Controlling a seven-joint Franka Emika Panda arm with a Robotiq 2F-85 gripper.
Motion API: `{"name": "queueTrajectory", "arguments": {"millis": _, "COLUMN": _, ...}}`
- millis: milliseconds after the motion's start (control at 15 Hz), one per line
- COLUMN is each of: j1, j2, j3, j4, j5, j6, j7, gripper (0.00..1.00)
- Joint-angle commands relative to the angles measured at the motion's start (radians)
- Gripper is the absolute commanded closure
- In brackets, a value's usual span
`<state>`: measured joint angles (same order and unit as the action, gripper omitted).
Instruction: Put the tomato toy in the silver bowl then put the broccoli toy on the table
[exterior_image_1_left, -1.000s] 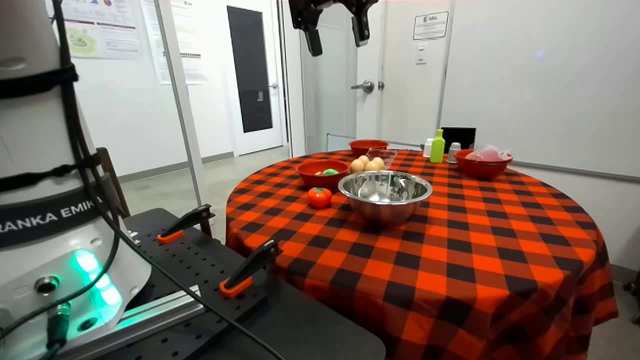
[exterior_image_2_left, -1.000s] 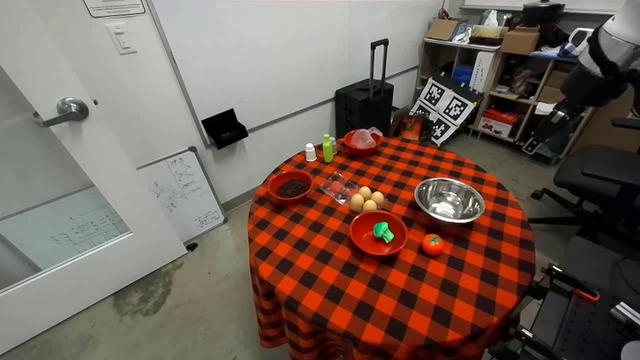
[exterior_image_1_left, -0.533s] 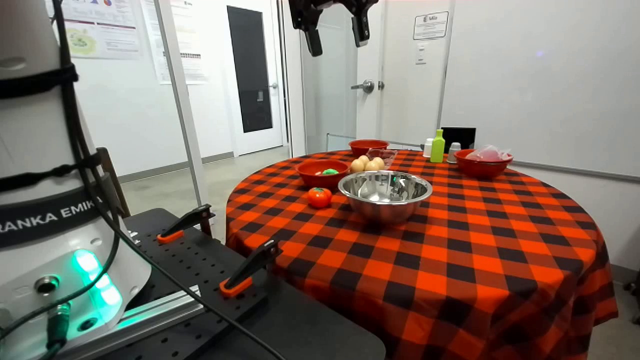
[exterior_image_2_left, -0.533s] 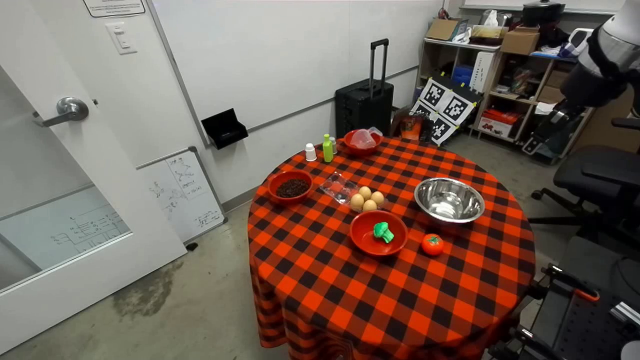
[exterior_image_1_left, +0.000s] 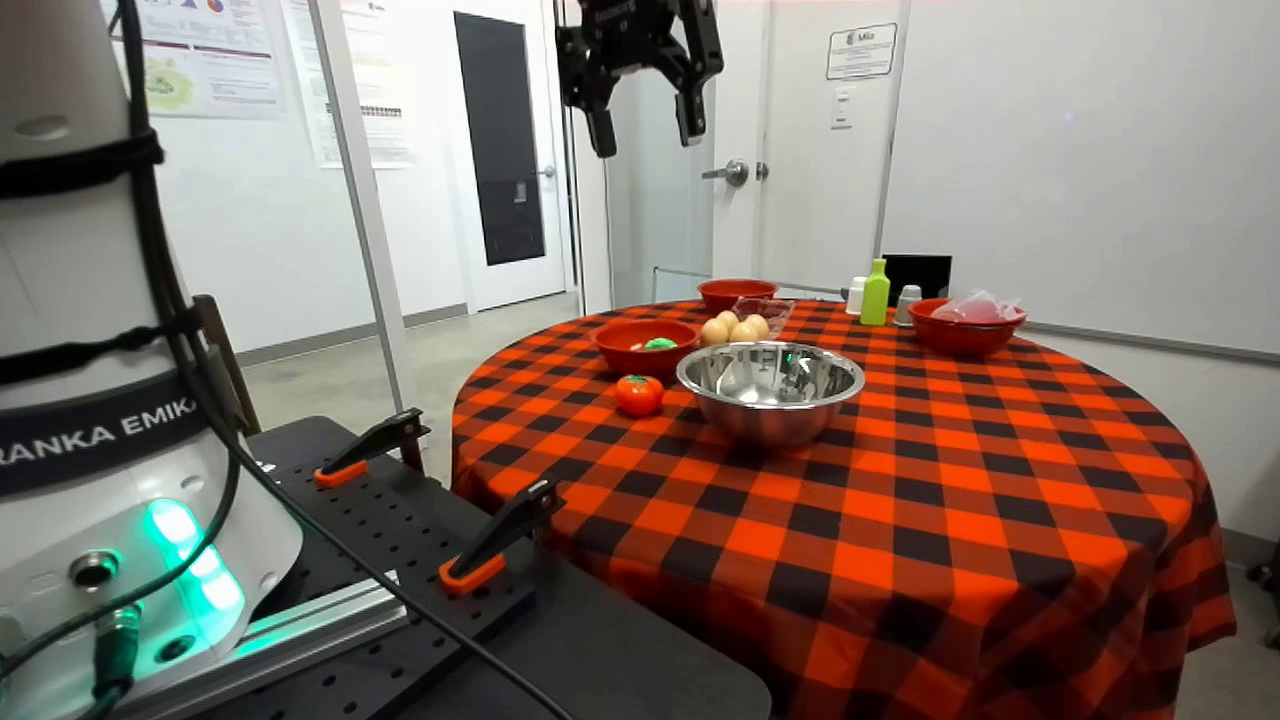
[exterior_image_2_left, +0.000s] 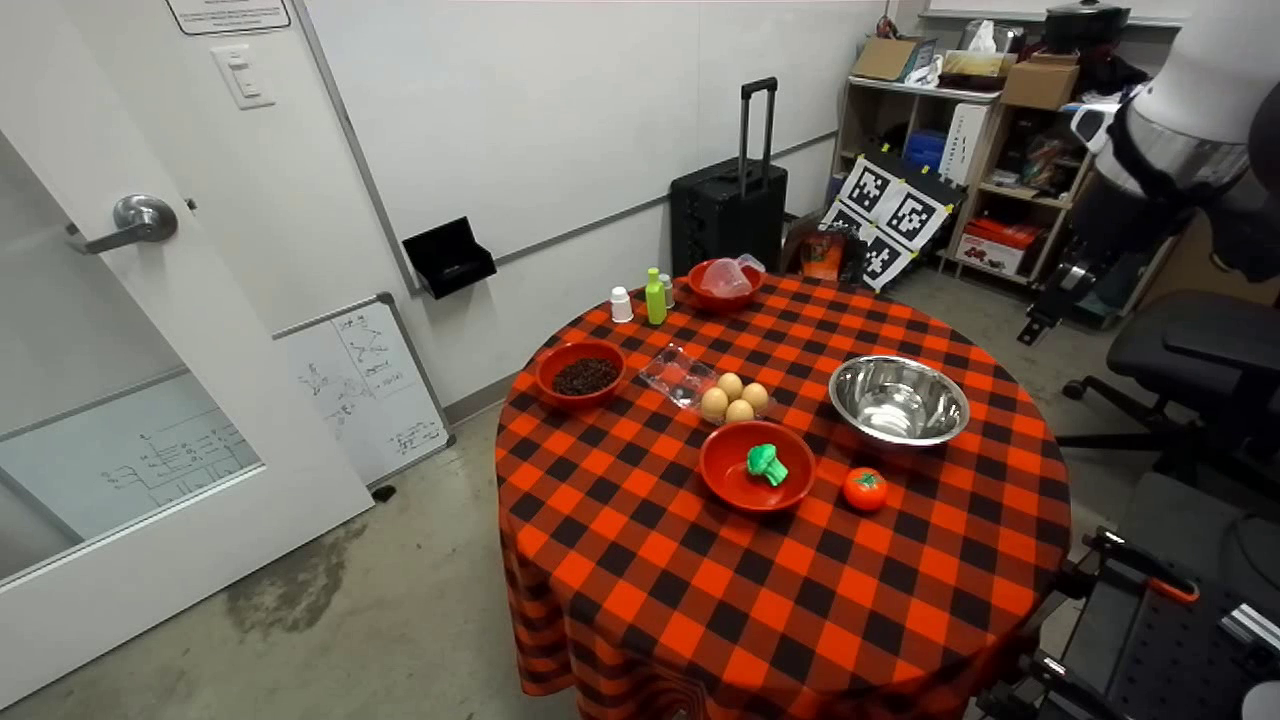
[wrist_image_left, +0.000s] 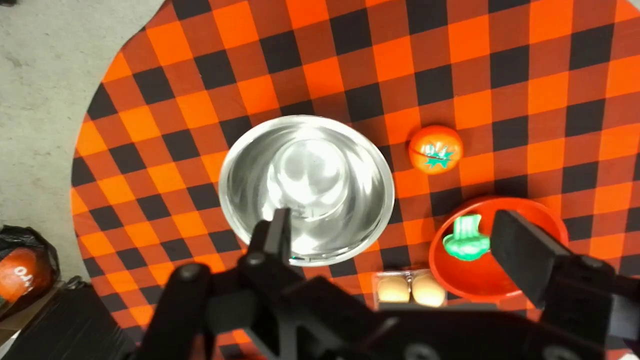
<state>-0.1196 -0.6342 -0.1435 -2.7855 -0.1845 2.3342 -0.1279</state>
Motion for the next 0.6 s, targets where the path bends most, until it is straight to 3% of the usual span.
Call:
{"name": "queueTrajectory", "arguments": {"millis": 0, "j1": 0.060, "j2": 0.143, "j3": 0.022, "j4": 0.000, "j5": 0.035, "j6": 0.090, "j7": -0.020, "gripper": 0.00}}
{"name": "queueTrajectory", "arguments": {"millis": 533, "j1": 0.178, "j2": 0.466, "j3": 0.030, "j4": -0.002, "j5": 0.187, "j6": 0.328, "j7": -0.112, "gripper": 0.00}}
